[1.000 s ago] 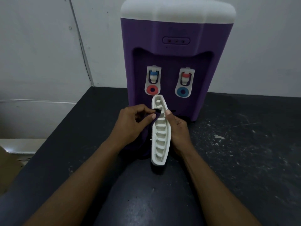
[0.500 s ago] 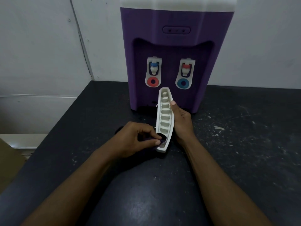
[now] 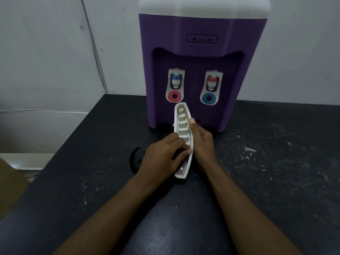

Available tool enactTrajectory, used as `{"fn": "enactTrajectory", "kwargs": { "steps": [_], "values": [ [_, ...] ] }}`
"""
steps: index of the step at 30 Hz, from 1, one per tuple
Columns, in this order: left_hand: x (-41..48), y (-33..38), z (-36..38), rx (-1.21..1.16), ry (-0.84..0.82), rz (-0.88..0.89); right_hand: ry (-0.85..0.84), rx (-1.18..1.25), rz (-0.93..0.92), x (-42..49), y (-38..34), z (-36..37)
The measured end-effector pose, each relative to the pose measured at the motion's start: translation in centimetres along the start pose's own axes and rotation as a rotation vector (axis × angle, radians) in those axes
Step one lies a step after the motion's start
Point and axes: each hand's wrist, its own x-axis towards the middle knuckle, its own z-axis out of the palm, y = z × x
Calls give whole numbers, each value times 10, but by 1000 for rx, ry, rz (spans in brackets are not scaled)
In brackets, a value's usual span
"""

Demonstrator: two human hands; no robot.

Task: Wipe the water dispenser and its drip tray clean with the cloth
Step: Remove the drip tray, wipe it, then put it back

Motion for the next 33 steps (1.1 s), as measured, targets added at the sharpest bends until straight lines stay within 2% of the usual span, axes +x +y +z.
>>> {"fn": "enactTrajectory", "kwargs": {
  "steps": [7,10,14,17,20,23,27,31,33],
  "values": [
    [20,1,6,23,81,-27,63,39,-11,1,0,-2],
    [22,-8,3,-15,119,-121,57,73,29,1,-1,-1],
    [25,-21,-4,-184,131,-289,93,143,111,1,-3,1],
    [29,-27,-5,-274,82,-411,110,210,163,1,-3,5],
    [36,-22,-6,-529,-49,-564,78,183,157,-1,-1,10],
    [39,-16,-4,-624,-143,-592,25,148,126,-3,-2,13],
    [36,-18,-1,-584,-52,-567,-24,127,40,-2,-6,13],
    [32,-18,-3,-708,31,-599,-2,167,37,0,-3,10],
    [33,-19,-8,-781,91,-627,-59,165,83,-1,-7,7]
  ]
}}
